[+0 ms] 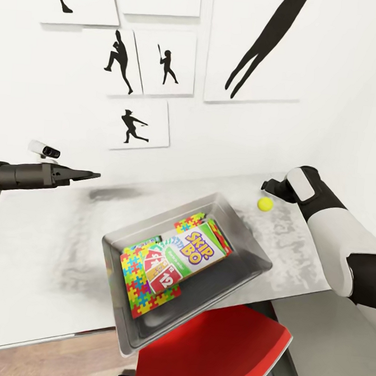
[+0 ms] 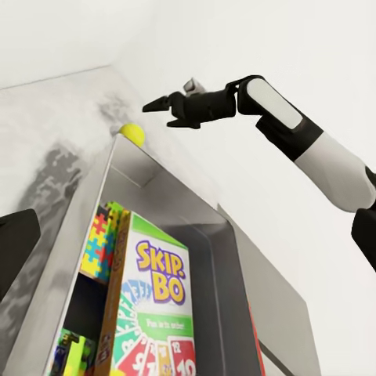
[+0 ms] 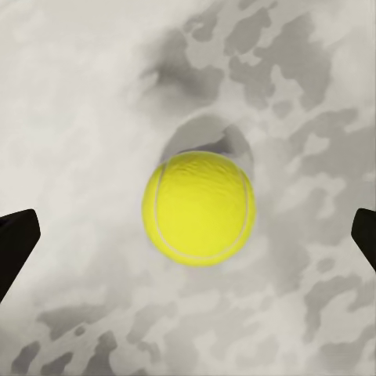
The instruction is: Put all the toys in the child's room - the three board games (two on the bed and one on the table), the two jigsaw puzzles on the table, and the tennis ball on the table - inside the toy box on the table in the child's room.
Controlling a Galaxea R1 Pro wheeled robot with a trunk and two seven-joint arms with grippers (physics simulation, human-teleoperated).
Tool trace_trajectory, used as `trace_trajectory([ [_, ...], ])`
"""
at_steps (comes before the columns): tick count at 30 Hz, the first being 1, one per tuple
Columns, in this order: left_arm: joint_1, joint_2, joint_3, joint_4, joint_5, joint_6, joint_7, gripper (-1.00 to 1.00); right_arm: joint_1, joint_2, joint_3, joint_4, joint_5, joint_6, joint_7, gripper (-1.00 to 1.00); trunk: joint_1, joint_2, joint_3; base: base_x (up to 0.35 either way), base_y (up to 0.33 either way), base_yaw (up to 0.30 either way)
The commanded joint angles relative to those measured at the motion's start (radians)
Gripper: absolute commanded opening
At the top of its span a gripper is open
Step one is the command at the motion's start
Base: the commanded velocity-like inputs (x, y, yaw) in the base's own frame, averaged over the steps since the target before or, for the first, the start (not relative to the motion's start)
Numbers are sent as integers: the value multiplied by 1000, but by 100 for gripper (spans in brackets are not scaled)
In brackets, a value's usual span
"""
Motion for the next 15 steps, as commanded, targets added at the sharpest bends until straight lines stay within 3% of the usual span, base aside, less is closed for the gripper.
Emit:
trace_trajectory([
  [1, -1, 0, 0, 0, 0, 11, -4, 100, -2, -1, 8, -1, -11, 3, -9, 100, 0, -2, -3, 0, 0, 0],
  [15, -1, 0, 0, 0, 0, 11, -4, 100, -16, -1, 8, -3, -11, 5, -9, 100, 0, -2, -26, 0, 0, 0],
])
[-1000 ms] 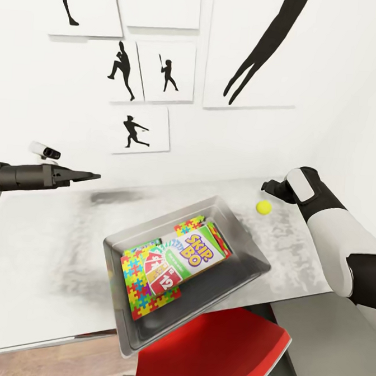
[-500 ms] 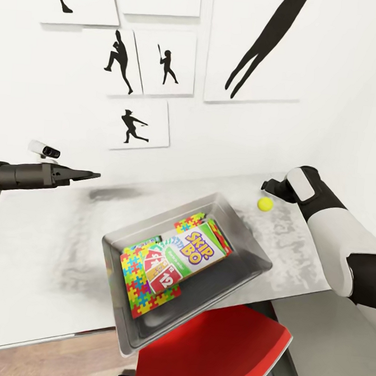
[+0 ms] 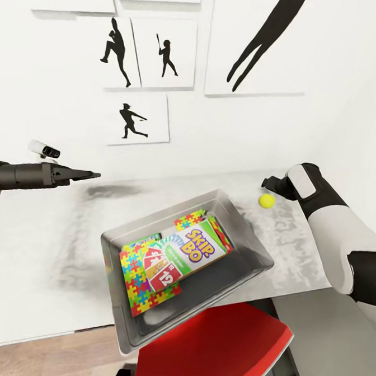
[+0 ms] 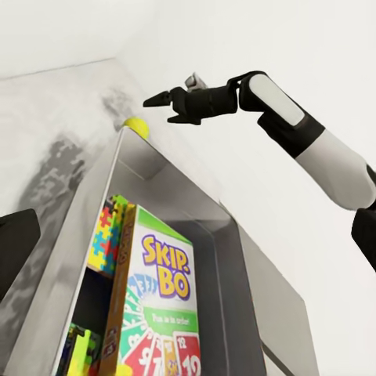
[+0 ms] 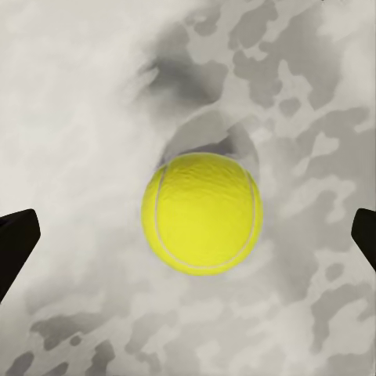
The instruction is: Put all the toys in the child's room - the three board games (two on the bed and one on the table), the two jigsaw puzzles on the table, and the tennis ball on the table - inside the toy box on the table in the child's room.
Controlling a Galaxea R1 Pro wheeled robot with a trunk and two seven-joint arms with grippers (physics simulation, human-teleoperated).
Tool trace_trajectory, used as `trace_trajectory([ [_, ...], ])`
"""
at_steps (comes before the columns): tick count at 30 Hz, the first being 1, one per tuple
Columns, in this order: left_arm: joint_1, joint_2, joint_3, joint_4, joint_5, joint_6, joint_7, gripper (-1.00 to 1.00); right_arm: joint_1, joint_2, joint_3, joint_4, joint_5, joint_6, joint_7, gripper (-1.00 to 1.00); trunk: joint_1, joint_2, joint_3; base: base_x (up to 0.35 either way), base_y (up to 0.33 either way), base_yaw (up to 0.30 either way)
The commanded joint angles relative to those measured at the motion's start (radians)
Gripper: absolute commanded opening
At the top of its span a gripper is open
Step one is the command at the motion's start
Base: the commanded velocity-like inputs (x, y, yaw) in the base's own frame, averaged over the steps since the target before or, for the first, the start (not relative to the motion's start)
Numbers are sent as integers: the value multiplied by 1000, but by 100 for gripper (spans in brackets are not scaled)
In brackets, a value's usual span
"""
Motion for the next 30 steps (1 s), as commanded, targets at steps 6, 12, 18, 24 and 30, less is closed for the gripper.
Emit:
trace_trajectory([
  [6, -1, 0, 0, 0, 0, 11, -4, 100, -10, -1, 8, -1, -11, 3, -9, 100, 0, -2, -11, 0, 0, 0],
  [12, -1, 0, 0, 0, 0, 11, -4, 100, -14, -1, 8, -2, -10, 9, -9, 100, 0, -2, -21, 0, 0, 0],
  [18, -1, 0, 0, -1, 3, 11, -4, 100, -26, -1, 8, -2, -10, 12, -10, 100, 0, -2, -31, 0, 0, 0],
  [24, -1, 1, 0, -1, 11, 11, -4, 100, -31, -1, 8, -1, -10, 13, -10, 100, 0, -2, -41, 0, 0, 0],
  [30, 0, 2, 0, -1, 14, 11, -4, 100, -32, -1, 8, -1, -10, 13, -10, 100, 0, -2, -51, 0, 0, 0],
])
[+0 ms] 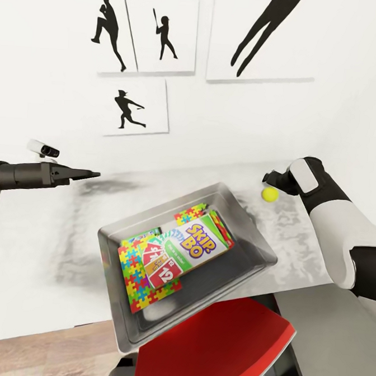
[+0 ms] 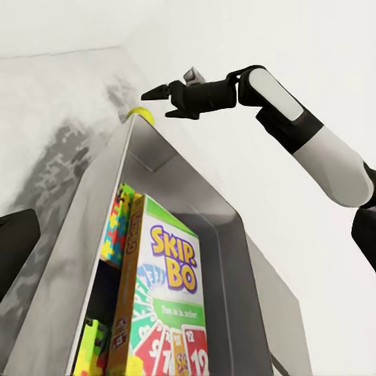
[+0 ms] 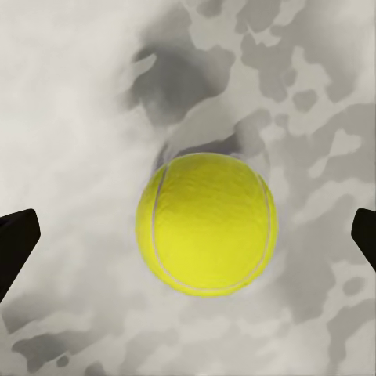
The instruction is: Put all the toys in the child's room - the three board games (two on the bed and one on the table), the two jigsaw puzzles on the table, and the tennis ball on the table - inside the toy box on the table in the child's room.
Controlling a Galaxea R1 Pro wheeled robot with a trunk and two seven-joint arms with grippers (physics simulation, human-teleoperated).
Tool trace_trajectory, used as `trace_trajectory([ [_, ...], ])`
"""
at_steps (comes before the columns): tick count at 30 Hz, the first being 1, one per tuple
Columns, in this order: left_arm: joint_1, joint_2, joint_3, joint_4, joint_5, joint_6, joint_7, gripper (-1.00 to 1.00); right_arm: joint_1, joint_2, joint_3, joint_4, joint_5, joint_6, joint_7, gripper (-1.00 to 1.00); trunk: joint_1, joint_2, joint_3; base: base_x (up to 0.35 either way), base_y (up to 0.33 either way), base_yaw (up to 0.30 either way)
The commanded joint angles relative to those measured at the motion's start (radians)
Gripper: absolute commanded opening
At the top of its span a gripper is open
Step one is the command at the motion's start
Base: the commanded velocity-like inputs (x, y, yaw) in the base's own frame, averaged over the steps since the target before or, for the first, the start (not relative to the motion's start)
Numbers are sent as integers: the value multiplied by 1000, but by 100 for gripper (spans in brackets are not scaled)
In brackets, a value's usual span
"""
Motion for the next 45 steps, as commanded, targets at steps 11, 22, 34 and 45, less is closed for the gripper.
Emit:
trace_trajectory([
  [11, -43, 28, 26, -2, 51, 11, -4, 100, -1, 0, 8, -2, -11, 2, -8, 100, 0, -2, -19, 0, 0, 0],
  [22, -45, 30, 26, -2, 65, 11, -4, 100, -1, -1, 8, -1, -11, 2, -8, 100, 0, -2, -37, 0, 0, 0],
  [34, -45, 30, 25, -2, 65, 11, -4, 100, -1, -5, 9, -2, -11, 2, -6, 100, 0, -2, -57, 0, 0, 0],
  [45, -46, 30, 24, -2, 64, 11, -4, 100, -1, -4, 9, -4, -11, -1, -6, 100, 0, -2, -75, 0, 0, 0],
])
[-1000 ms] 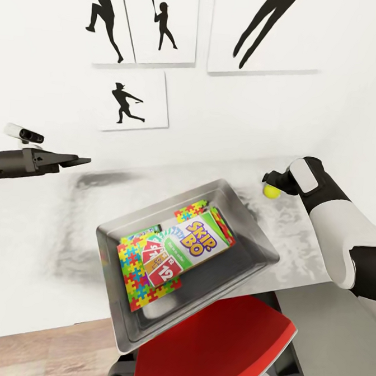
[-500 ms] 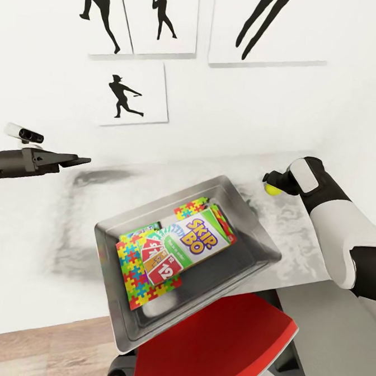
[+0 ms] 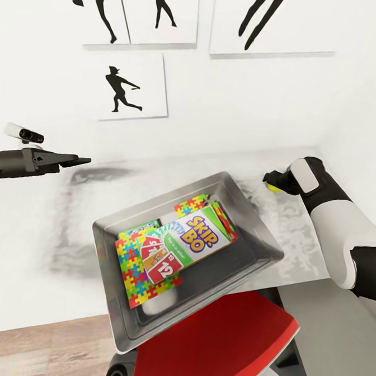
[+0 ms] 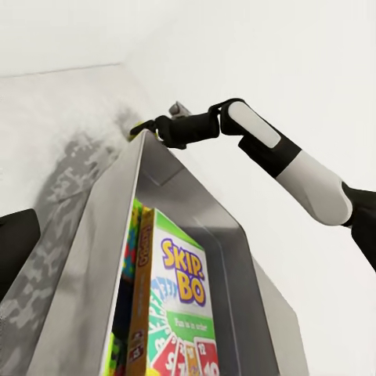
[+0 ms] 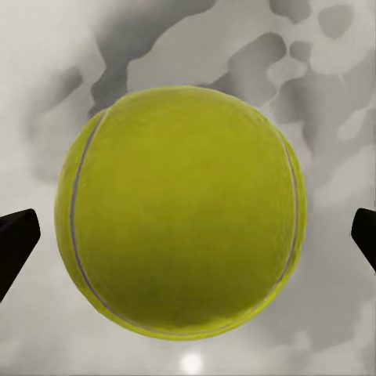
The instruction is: Put all the toys in the child's room - the three board games (two on the bed and one on the table), the two jigsaw puzzles on the table, and the tennis ball on the table - inside the toy box on the table in the child's room.
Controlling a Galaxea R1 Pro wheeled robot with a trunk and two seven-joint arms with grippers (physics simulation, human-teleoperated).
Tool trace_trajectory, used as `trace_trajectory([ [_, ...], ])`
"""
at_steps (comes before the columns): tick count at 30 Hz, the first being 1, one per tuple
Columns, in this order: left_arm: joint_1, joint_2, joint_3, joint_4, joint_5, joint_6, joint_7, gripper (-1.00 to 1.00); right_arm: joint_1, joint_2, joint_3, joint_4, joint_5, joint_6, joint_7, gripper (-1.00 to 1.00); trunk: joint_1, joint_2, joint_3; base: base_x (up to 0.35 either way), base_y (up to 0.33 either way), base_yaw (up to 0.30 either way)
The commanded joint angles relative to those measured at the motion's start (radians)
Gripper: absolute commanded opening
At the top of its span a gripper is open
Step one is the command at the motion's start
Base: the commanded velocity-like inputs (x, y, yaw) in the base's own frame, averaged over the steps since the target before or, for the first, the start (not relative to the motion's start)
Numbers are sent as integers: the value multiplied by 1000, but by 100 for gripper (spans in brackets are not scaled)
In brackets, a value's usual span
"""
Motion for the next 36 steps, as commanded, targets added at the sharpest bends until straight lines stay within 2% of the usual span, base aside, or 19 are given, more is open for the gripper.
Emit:
trace_trajectory([
  [1, -1, 0, -1, 0, 0, 11, -4, 100, -1, -3, 8, -1, -11, 2, -8, 100, 0, -2, -3, 0, 0, 0],
  [11, 0, 0, -3, 0, -1, 11, -4, 100, -1, -13, 6, -1, -12, 4, -3, 100, 0, -2, -14, 0, 0, 0],
  [30, 0, 0, -4, 0, -1, 11, -4, 100, -1, -3, 5, -2, -13, 2, 0, 100, 0, -2, -15, 0, 0, 0],
  [36, 0, 0, -5, 0, -1, 11, -4, 100, 1, -1, 6, -33, -13, 2, -1, 100, 0, -2, -15, 0, 0, 0],
])
